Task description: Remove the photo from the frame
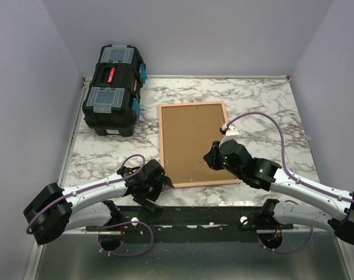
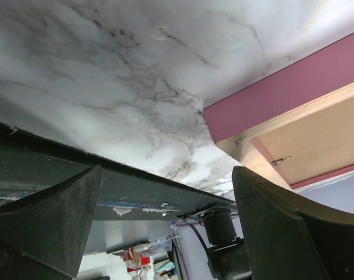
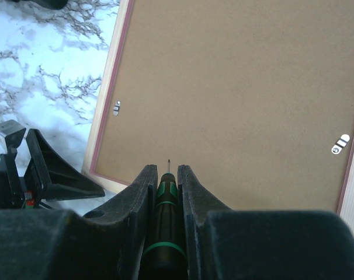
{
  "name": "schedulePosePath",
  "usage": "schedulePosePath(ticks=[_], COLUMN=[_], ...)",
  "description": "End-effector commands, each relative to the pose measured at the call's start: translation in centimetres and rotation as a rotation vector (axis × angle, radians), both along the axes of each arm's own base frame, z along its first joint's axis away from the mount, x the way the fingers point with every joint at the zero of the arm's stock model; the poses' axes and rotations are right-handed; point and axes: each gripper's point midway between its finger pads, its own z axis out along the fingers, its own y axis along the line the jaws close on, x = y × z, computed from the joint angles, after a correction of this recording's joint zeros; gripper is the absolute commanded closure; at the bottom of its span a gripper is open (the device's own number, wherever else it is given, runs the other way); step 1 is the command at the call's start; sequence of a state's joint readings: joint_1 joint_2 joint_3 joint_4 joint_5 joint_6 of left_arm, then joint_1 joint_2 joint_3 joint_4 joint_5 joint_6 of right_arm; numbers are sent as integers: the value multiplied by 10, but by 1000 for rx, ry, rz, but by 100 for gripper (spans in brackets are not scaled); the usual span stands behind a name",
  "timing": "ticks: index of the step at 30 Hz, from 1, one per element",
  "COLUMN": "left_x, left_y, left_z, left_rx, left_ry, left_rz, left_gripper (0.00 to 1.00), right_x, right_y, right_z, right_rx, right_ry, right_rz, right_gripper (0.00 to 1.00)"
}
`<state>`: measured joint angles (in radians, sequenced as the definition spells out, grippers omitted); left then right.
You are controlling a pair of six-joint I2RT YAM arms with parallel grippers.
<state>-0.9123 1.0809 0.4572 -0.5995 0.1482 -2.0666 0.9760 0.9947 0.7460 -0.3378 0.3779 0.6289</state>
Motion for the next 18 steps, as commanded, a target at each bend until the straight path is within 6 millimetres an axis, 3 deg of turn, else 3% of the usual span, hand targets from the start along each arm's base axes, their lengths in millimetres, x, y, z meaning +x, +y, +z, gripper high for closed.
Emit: schedulePosePath(ticks=[1, 5, 11, 18], left_x=[21, 37, 48, 41], left_y=[-9, -14, -23, -29], left_z=[-1, 9, 5, -11], left_rx=[-16, 27, 37, 77], left_ry=[-18, -51, -10, 76], left_rz=[128, 107, 135, 100], left_gripper=[5, 4, 8, 31], right_x=[3, 0, -3, -5], right_y=[-3, -8, -19, -27], right_z=[-1, 0, 4, 6], right_rx=[-15, -10, -11, -17], right_ry=[-28, -33, -49, -57], right_rz=[-6, -10, -29, -42], right_gripper=[99, 99, 99, 99])
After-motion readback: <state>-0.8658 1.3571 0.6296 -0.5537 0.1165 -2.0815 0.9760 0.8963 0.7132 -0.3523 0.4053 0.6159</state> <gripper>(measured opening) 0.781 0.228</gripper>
